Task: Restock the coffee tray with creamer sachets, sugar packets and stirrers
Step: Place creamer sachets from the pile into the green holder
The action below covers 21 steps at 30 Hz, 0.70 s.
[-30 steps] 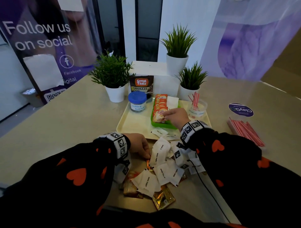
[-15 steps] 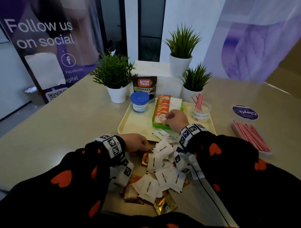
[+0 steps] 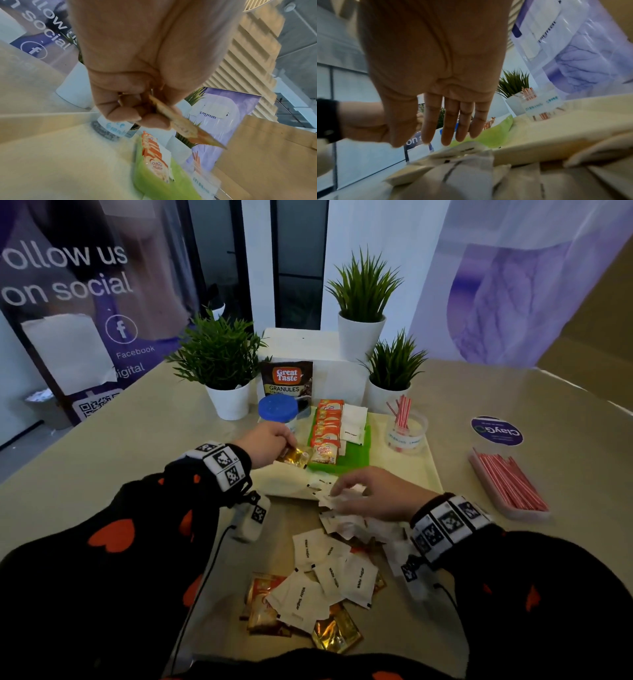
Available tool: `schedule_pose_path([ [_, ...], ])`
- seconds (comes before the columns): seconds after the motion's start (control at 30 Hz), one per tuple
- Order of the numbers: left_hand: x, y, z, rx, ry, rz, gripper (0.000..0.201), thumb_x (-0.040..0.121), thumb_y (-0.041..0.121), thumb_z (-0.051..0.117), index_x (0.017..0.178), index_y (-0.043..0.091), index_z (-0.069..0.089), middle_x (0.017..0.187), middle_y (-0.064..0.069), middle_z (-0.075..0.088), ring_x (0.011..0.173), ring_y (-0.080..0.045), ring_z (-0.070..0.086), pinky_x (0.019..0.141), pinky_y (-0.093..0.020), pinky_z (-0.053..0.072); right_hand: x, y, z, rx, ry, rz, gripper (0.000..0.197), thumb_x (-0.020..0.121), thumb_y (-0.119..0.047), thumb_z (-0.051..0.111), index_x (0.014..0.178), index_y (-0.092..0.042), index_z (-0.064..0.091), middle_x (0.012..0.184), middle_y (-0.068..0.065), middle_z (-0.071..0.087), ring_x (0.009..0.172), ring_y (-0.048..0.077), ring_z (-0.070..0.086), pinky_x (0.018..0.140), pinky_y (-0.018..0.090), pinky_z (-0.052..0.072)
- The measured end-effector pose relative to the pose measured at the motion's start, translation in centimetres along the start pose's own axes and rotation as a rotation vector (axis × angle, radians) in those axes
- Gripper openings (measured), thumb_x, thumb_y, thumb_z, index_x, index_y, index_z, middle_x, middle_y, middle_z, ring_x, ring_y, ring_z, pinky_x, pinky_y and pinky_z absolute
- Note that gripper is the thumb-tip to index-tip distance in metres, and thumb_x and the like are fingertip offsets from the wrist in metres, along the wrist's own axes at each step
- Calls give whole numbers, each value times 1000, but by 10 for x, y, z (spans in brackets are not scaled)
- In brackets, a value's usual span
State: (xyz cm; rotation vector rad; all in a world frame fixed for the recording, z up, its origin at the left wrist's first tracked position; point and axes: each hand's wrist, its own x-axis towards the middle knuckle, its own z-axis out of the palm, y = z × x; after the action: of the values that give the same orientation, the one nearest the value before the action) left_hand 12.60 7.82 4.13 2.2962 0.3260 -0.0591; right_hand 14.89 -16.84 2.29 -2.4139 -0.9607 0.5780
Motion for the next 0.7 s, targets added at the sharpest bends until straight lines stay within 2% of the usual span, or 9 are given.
schedule_pose_path([
  [0.1, 15, 7, 7, -90, 47, 25, 28, 101, 5, 43, 98, 11, 70, 86, 0, 64, 70, -10, 56, 53, -13, 45, -22, -5, 8, -188, -179, -54, 58, 86, -49, 75, 139, -35, 56, 154, -9, 42, 140, 12, 38, 113, 24, 27],
  [0.2, 28, 5, 19, -146, 31, 38, 13, 92, 7, 63, 89, 16, 72, 92, -2, 70, 87, -20, 66, 75, -29, 57, -37, -3, 19, -231, -287, -39, 84, 78, -55, 79, 151, -46, 36, 169, -12, 7, 154, 16, 8, 122, 35, 16],
  [0.33, 40, 9, 34, -439, 101, -115, 16, 91, 2, 65, 84, 16, 69, 91, -6, 69, 74, -17, 63, 58, -26, 53, -43, 9, 29, -296, -386, -21, 110, 71, -58, 83, 154, -56, 12, 165, -19, -21, 152, 15, -23, 125, 51, 0],
  [0.37, 41, 10, 35, -549, 92, -155, 17, 90, -2, 64, 87, 13, 69, 93, -9, 69, 75, -17, 65, 58, -25, 55, -42, 13, 32, -308, -407, -22, 114, 71, -59, 83, 154, -57, 6, 163, -20, -26, 151, 16, -27, 125, 55, -2],
  [0.43, 41, 12, 36, -715, 15, -192, 22, 83, -10, 69, 96, 8, 70, 102, -12, 72, 87, -22, 71, 70, -29, 59, -42, 17, 35, -331, -426, -36, 117, 71, -61, 82, 153, -58, -1, 162, -21, -30, 150, 19, -32, 123, 60, -3],
  [0.5, 42, 10, 37, -763, -43, -180, 33, 78, -15, 71, 102, 8, 69, 107, -15, 72, 99, -26, 71, 87, -37, 59, -43, 19, 36, -331, -433, -47, 116, 73, -59, 82, 154, -57, -2, 162, -18, -32, 149, 20, -34, 123, 59, -7],
  [0.57, 45, 8, 39, -742, -30, -149, 32, 80, -15, 69, 102, 9, 71, 111, -16, 71, 101, -26, 71, 94, -40, 56, -44, 18, 35, -314, -429, -57, 115, 76, -56, 81, 156, -54, -1, 162, -17, -33, 148, 19, -35, 121, 55, -11],
  [0.63, 47, 7, 40, -737, -4, -141, 24, 89, -4, 67, 108, 8, 71, 110, -13, 73, 98, -22, 70, 90, -39, 58, -44, 18, 36, -304, -425, -68, 114, 77, -55, 81, 157, -52, -1, 162, -16, -33, 147, 17, -36, 120, 52, -14],
  [0.7, 48, 8, 40, -625, 40, -163, 22, 95, 15, 66, 117, 14, 69, 103, -2, 72, 93, -17, 67, 78, -33, 56, -45, 19, 36, -289, -425, -70, 112, 78, -54, 80, 157, -52, -1, 162, -16, -32, 146, 16, -37, 119, 51, -15],
])
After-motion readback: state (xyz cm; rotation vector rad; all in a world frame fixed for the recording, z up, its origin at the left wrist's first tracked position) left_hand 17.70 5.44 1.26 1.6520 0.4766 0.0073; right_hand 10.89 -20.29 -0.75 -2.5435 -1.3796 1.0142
